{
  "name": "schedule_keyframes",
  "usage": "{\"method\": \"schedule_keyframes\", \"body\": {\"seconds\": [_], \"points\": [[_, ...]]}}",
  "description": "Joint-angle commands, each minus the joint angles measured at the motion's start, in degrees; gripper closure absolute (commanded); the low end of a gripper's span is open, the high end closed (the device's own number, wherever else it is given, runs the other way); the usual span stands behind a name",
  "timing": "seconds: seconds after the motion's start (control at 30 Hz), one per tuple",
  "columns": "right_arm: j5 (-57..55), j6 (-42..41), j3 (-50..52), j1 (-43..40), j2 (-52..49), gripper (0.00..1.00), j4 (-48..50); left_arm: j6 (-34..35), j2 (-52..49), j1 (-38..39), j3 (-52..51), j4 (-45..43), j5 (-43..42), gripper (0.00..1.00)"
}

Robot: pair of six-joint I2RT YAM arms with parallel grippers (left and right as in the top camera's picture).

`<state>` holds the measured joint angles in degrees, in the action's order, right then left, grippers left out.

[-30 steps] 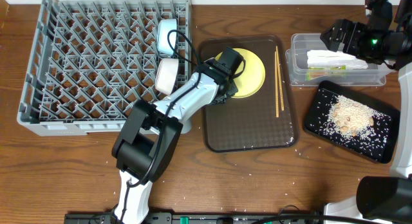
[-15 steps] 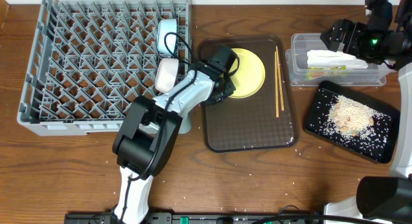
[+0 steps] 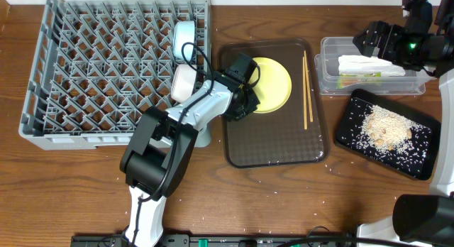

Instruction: Sort waste into correct bins and load items into the dishwasher

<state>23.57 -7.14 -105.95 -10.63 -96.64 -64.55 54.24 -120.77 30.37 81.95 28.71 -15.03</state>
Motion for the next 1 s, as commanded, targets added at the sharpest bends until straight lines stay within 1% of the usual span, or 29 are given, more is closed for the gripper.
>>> {"method": "schedule_keyframes", "body": {"seconds": [0.0, 0.17, 0.27, 0.5, 0.73, 0.97], "points": [[0.2, 0.4, 0.1, 0.2, -0.1, 0.01, 0.0, 0.3, -3.7, -0.2, -4.1, 1.2, 1.2, 0.92], [0.2, 0.4, 0.1, 0.2, -0.1, 0.01, 0.0, 0.2, -3.3, -0.5, -4.1, -3.5, 1.5, 0.92], [0.2, 0.4, 0.1, 0.2, -0.1, 0.01, 0.0, -3.6, -1.9, -0.5, -4.1, -7.7, 0.7, 0.93], [0.2, 0.4, 0.1, 0.2, -0.1, 0.01, 0.0, -5.0, 1.5, -0.5, -4.1, -14.1, 0.7, 0.93], [0.2, 0.4, 0.1, 0.2, -0.1, 0.01, 0.0, -6.3, 4.6, -0.9, -4.1, -15.4, 0.7, 0.93], [0.2, 0.4, 0.1, 0.2, -0.1, 0.01, 0.0, -10.9, 10.1, -1.9, -4.1, -15.3, 0.7, 0.93]]}}
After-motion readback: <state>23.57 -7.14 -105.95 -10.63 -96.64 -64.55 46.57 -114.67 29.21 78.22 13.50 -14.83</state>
